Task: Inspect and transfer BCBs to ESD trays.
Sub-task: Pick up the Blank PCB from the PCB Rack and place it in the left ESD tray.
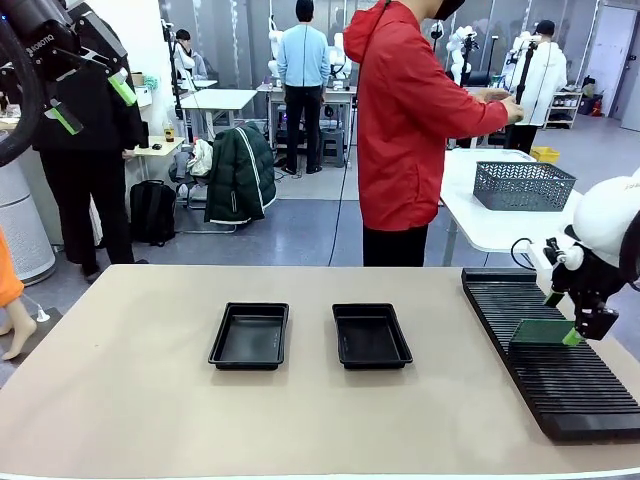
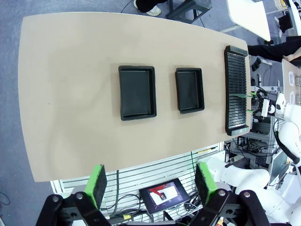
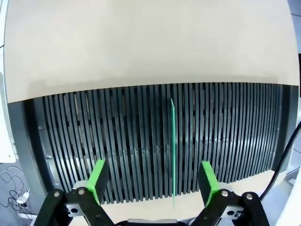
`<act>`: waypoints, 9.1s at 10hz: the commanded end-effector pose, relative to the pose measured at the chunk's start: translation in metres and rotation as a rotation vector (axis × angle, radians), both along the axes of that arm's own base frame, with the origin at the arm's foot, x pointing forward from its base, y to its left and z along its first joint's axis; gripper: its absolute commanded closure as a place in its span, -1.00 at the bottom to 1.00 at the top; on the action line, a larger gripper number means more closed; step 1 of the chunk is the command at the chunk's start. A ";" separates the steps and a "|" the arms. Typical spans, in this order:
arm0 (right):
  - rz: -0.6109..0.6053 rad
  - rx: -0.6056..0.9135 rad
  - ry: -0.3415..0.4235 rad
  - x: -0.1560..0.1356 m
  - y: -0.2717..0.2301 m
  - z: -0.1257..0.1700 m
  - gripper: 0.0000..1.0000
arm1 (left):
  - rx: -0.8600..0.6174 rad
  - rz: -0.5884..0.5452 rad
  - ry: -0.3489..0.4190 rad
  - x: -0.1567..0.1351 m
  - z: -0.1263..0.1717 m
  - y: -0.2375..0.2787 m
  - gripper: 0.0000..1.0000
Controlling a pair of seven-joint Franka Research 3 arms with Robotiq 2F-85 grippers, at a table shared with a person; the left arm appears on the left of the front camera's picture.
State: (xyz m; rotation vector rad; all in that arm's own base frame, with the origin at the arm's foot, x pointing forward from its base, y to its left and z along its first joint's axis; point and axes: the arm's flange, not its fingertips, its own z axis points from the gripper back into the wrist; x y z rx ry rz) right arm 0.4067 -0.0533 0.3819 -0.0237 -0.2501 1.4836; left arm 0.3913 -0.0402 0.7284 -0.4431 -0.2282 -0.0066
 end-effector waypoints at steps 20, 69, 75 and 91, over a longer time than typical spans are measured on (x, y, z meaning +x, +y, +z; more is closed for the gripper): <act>0.007 -0.029 -0.041 0.021 0.003 -0.031 -0.54 | 0.003 -0.004 -0.003 0.000 0.000 0.001 -1.00; 0.027 -0.081 -0.018 0.060 -0.032 0.279 1.00 | 0.003 -0.004 -0.003 0.000 0.000 0.001 -1.00; -0.277 0.027 0.083 0.055 0.000 0.277 0.95 | 0.003 -0.004 -0.003 0.000 0.000 0.001 -1.00; -1.103 0.577 0.598 -0.017 0.249 0.105 0.95 | 0.003 -0.004 -0.003 0.000 0.000 0.001 -1.00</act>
